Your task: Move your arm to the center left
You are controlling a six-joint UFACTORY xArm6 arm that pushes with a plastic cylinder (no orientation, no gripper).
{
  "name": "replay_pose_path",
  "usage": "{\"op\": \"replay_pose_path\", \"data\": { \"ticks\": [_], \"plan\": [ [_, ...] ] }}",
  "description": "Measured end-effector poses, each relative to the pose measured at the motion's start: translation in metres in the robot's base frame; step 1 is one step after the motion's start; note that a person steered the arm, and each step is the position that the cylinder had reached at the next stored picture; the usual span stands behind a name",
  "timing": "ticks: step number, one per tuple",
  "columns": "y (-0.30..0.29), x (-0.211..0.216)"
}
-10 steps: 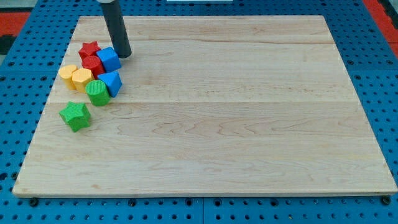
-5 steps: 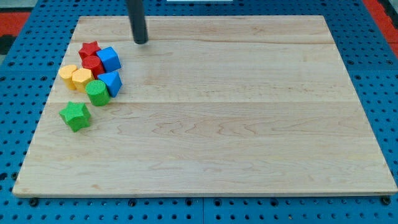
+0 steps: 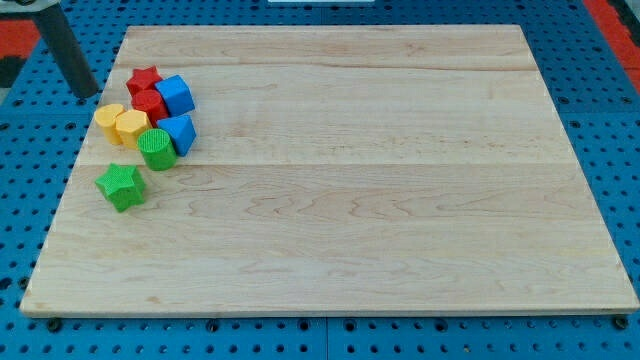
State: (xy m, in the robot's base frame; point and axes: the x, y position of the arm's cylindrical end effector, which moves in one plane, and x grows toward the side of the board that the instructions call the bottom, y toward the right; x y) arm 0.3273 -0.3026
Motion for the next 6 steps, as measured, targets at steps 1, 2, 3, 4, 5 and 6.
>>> {"op": "replay_pose_path", "data": {
  "ticks": [1,2,3,4,5,6],
  "plan": [
    [0.000,0.000],
    [-0.001,0.026],
    [-0.001,0.061],
    [-0.001,0.100],
    [0.036,0.117],
    [0.053,0.107]
  ]
}}
